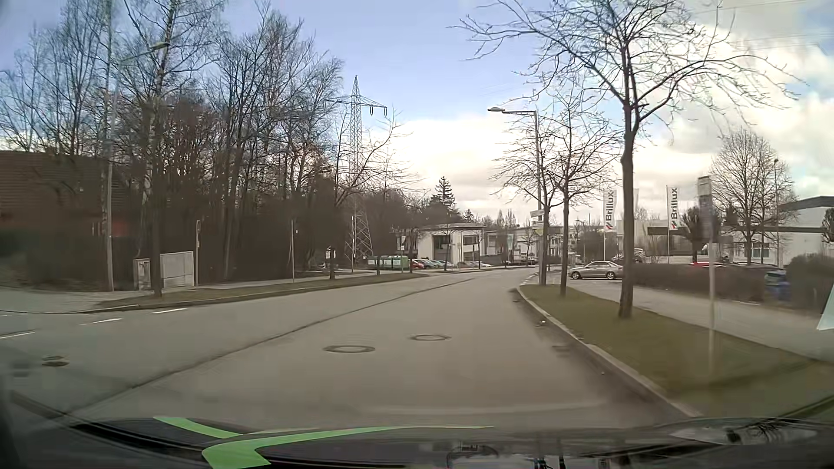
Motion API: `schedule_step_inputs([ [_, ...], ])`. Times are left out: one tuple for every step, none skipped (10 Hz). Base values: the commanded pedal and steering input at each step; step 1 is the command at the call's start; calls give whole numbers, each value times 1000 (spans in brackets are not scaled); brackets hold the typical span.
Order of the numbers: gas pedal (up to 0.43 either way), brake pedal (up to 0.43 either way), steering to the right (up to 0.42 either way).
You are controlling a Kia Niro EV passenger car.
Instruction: Follow the waypoints while adhering to traffic rules and regulations
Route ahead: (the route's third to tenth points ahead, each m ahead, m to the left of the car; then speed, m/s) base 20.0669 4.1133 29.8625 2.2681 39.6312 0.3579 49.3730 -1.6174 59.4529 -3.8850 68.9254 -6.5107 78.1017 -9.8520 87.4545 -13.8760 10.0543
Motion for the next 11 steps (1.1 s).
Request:
schedule_step_inputs([
  [157,0,12],
  [157,0,12],
  [150,0,13],
  [150,0,16],
  [150,0,18],
  [138,0,19],
  [138,0,20],
  [138,0,22],
  [138,0,25],
  [138,0,26],
  [138,0,27],
])
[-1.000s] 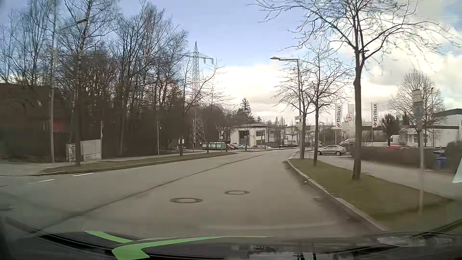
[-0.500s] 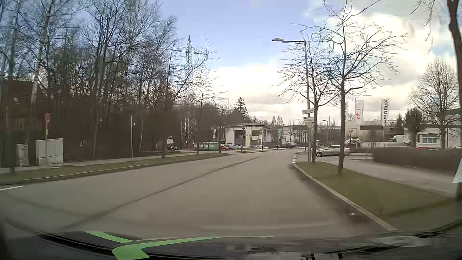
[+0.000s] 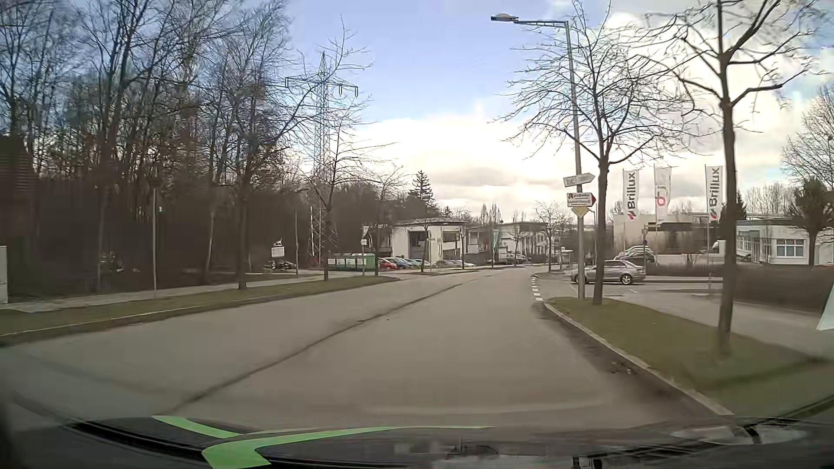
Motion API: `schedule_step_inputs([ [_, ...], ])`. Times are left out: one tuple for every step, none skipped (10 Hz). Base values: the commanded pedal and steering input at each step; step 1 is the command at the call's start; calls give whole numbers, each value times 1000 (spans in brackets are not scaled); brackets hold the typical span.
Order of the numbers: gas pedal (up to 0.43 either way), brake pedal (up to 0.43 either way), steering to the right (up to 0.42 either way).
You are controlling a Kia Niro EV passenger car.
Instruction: Follow the waypoints while adhering to traffic rules and regulations
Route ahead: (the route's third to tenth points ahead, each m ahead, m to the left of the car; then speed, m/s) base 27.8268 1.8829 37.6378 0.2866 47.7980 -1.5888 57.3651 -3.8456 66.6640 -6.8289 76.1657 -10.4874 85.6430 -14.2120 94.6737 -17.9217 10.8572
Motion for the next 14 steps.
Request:
schedule_step_inputs([
  [138,0,27],
  [138,0,27],
  [138,0,29],
  [138,0,29],
  [138,0,29],
  [138,0,29],
  [138,0,29],
  [138,0,28],
  [138,0,27],
  [130,0,25],
  [130,0,25],
  [130,0,25],
  [130,0,25],
  [130,0,25],
])
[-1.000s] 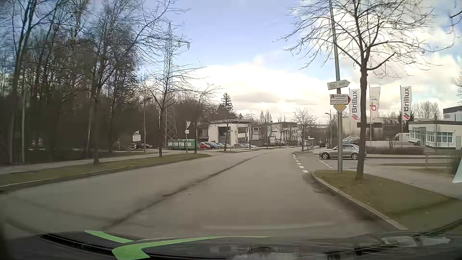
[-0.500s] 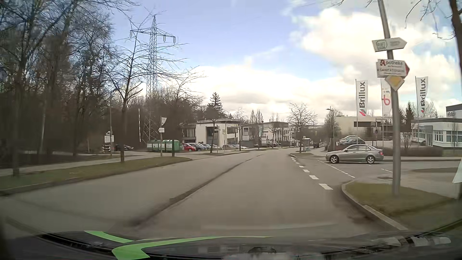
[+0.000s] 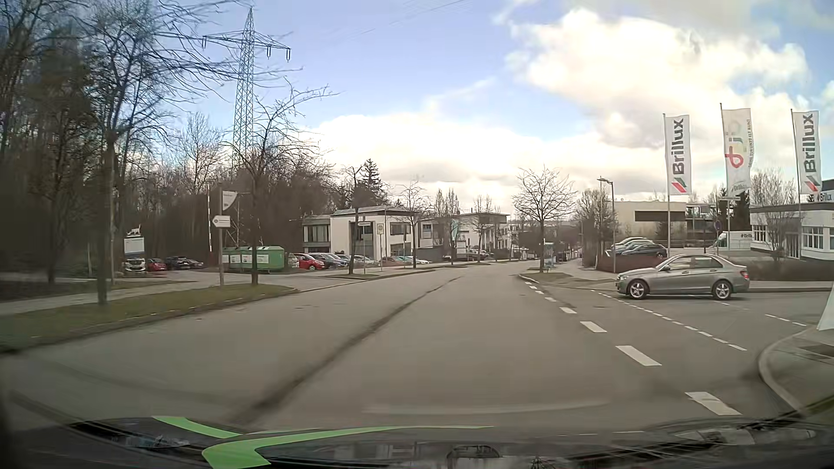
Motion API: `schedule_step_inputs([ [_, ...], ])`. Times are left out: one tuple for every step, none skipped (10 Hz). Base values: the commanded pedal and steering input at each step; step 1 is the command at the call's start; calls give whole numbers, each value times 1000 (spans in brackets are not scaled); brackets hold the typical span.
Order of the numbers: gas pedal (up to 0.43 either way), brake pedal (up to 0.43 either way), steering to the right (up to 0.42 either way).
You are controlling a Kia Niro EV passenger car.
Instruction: Follow the waypoints while adhering to traffic rules and regulations
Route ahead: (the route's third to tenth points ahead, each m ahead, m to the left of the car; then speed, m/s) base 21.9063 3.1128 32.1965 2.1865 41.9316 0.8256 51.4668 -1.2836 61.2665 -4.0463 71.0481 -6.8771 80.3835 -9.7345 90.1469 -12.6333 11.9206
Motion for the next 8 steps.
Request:
schedule_step_inputs([
  [130,0,25],
  [118,0,24],
  [118,0,24],
  [118,0,23],
  [110,0,23],
  [110,0,23],
  [98,0,23],
  [87,0,23],
])
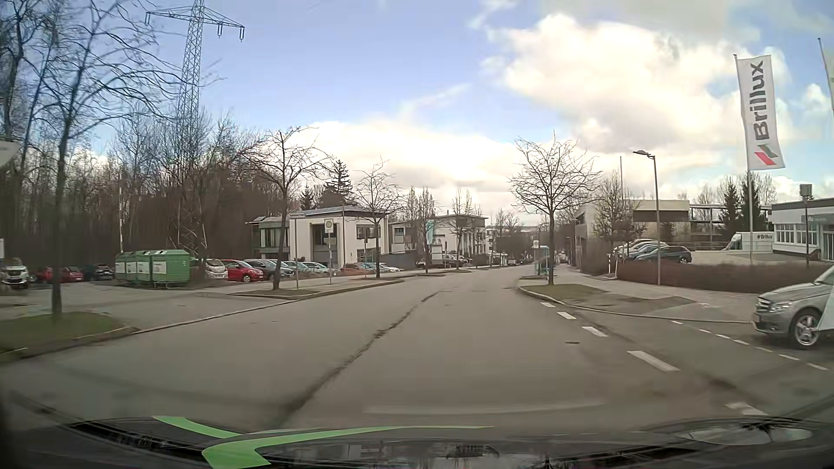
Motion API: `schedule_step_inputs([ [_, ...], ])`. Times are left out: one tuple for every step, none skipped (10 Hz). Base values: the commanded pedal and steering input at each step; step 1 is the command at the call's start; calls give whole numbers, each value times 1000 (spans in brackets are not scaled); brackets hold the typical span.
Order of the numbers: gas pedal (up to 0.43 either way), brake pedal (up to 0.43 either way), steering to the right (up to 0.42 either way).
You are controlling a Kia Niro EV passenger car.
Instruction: Follow the waypoints while adhering to traffic rules and regulations
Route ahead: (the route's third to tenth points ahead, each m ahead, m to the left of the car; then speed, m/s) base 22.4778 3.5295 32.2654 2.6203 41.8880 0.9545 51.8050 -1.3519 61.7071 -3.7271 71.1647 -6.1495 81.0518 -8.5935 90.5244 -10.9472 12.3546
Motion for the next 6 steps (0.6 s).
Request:
schedule_step_inputs([
  [87,0,22],
  [87,0,22],
  [47,0,21],
  [39,0,20],
  [39,0,20],
  [39,0,20],
])
